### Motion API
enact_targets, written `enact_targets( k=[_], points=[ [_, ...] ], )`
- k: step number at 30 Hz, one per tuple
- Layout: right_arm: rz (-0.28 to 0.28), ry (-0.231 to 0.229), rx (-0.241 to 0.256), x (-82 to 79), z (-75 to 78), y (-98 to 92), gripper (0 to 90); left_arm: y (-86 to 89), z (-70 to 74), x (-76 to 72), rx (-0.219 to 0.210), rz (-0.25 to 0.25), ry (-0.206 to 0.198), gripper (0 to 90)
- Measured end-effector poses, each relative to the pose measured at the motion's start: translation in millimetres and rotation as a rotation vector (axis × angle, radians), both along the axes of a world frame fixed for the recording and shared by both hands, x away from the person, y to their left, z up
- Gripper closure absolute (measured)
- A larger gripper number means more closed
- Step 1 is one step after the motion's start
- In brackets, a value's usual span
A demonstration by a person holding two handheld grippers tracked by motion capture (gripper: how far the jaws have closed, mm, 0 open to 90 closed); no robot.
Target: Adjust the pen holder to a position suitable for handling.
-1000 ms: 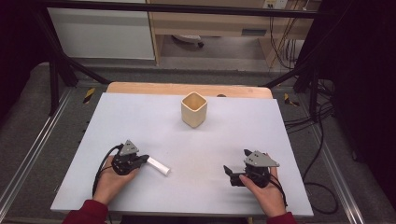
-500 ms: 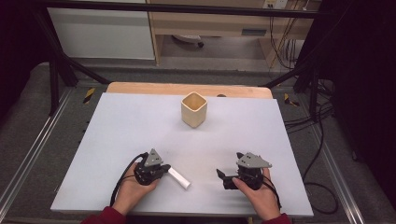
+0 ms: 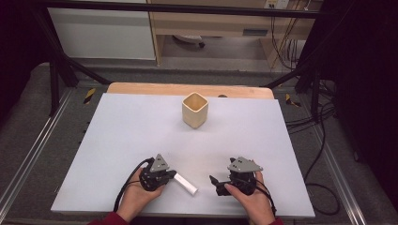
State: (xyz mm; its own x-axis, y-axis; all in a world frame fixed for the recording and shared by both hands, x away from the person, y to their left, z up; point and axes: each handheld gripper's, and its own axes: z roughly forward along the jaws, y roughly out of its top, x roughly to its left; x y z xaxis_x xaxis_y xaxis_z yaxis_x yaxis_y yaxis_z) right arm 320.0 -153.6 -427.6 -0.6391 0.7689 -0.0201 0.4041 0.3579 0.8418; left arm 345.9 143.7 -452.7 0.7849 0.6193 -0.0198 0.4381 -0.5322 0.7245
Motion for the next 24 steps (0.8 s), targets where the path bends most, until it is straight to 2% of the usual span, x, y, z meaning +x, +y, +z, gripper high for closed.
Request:
enact_targets(
  k=[4,5,9,13,21,24],
  points=[
    [0.020,0.015,-0.001,-3.3,1.7,5.3,4.6,-3.8,0.4,-2.3,0.003,-0.013,0.003,90.0],
    [0.043,0.023,-0.004,-5.7,3.1,9.4,3.5,-4.1,0.2,-2.6,0.005,-0.016,0.002,90.0],
    [0.077,0.019,-0.011,-9.3,5.2,16.6,3.3,-5.2,0.5,-3.8,0.002,-0.018,0.006,90.0],
    [0.075,-0.003,-0.017,-12.0,10.6,19.5,3.7,-8.1,0.2,-5.5,-0.001,-0.038,0.009,90.0],
    [0.103,0.012,-0.019,-13.1,9.0,26.5,3.5,-9.3,1.4,-7.2,-0.005,-0.053,0.007,90.0],
    [0.116,0.015,-0.037,-11.9,5.3,31.5,3.3,-7.6,2.7,-6.6,-0.011,-0.051,0.002,90.0]
  ],
)
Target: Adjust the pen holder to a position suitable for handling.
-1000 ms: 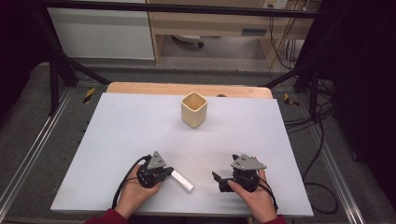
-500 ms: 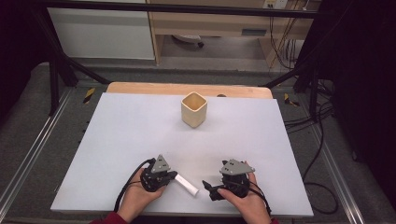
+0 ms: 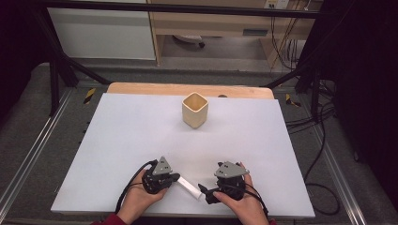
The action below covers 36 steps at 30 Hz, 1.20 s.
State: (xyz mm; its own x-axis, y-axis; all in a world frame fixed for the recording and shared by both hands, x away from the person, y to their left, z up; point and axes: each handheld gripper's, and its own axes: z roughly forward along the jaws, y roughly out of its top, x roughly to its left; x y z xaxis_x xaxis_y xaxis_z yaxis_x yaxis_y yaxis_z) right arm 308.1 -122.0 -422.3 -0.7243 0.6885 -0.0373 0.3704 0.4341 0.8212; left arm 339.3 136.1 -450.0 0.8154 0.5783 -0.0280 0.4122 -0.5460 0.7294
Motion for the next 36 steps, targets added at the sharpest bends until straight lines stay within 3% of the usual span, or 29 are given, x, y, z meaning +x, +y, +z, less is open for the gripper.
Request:
enact_targets(
  k=[9,20,31,34,36],
  points=[
    [0.009,0.009,0.010,-1.1,-1.2,4.6,3.6,15.6,5.5,7.4,-0.032,0.055,-0.015,90.0],
    [0.035,0.047,0.006,-3.7,-10.7,21.7,3.6,40.5,15.3,15.9,-0.049,0.183,-0.099,90.0],
    [0.058,0.064,-0.013,-1.4,-15.8,36.5,4.1,58.0,22.6,19.5,-0.115,0.241,-0.131,90.0],
    [0.063,0.065,-0.017,-3.2,-16.3,37.3,4.2,62.8,22.9,21.2,-0.121,0.269,-0.146,85.8],
    [0.062,0.066,-0.018,-5.1,-16.6,37.9,4.7,65.9,23.0,22.4,-0.129,0.302,-0.168,70.7]
  ],
)
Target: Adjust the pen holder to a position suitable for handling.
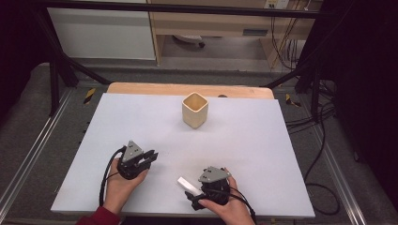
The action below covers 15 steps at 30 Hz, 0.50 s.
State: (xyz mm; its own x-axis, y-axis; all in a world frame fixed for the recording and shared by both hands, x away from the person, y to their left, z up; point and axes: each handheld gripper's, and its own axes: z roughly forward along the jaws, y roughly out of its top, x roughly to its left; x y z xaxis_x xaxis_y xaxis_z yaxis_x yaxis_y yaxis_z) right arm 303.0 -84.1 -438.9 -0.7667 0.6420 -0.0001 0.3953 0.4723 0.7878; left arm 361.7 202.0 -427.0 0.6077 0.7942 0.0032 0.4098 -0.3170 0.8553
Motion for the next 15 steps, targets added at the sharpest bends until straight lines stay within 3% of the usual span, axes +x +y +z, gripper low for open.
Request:
enact_targets(
  k=[2,3,6,10,15],
  points=[
    [0.004,0.003,-0.001,-1.4,-1.0,0.7,5.0,2.0,-0.4,1.7,-0.009,0.039,-0.019,57.3],
    [0.004,0.003,-0.001,-1.4,-1.0,0.7,5.0,2.8,-0.7,2.6,-0.008,0.054,-0.027,57.3],
    [0.013,0.011,-0.009,-2.4,-3.3,1.6,7.8,4.3,-1.0,5.0,-0.019,0.104,-0.030,40.8],
    [0.025,0.017,-0.022,-4.5,-4.4,2.0,14.0,5.0,-0.8,7.1,-0.046,0.130,-0.039,21.1],
    [0.028,0.035,-0.042,-7.6,-7.9,-0.3,24.6,5.5,-0.6,8.4,-0.087,0.146,-0.018,8.8]
  ],
)
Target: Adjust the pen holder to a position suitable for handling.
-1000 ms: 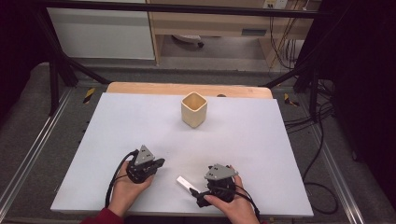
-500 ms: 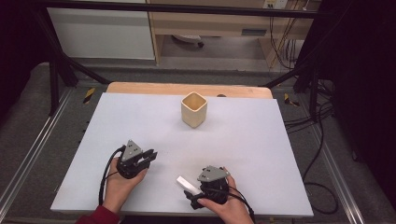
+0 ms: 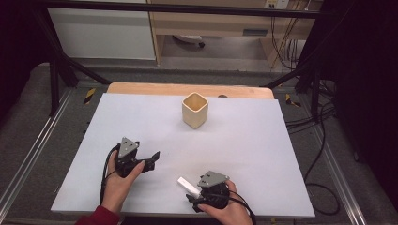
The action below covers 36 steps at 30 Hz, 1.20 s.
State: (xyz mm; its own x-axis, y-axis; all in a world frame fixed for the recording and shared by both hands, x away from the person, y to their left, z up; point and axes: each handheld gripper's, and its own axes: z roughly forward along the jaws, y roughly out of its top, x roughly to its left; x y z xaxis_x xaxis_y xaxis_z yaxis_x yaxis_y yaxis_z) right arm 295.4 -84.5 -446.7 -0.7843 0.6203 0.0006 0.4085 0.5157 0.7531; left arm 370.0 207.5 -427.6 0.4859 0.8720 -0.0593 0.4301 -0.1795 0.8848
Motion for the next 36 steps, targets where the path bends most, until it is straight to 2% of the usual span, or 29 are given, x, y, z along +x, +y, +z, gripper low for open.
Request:
enact_targets(
  k=[5,6,14,19,29,33,36],
  points=[
    [0.009,0.026,-0.013,-1.0,-4.8,-1.7,36.5,0.5,0.1,-0.2,-0.003,-0.003,-0.001,6.6],
    [0.017,0.034,-0.012,-1.3,-5.2,-2.0,41.1,0.3,-0.2,-0.1,-0.004,-0.005,0.000,6.5],
    [0.043,0.049,-0.020,-2.9,-6.7,-0.8,54.0,0.2,-0.3,-0.3,0.008,-0.012,-0.001,7.0],
    [0.053,0.042,-0.029,-2.8,-6.8,-1.0,61.6,0.0,-0.7,-0.3,0.016,-0.009,0.000,7.4],
    [0.059,0.044,-0.050,-2.4,-5.2,0.6,65.5,-0.7,-1.3,-0.5,0.015,-0.005,0.007,8.0],
    [0.074,0.042,-0.085,-0.9,-1.4,0.7,65.7,-0.1,-1.5,-0.4,0.018,-0.003,0.006,8.1],
    [0.093,0.042,-0.103,7.2,2.3,-0.7,65.7,0.2,-2.0,-0.7,0.017,-0.002,0.008,8.1]
  ],
)
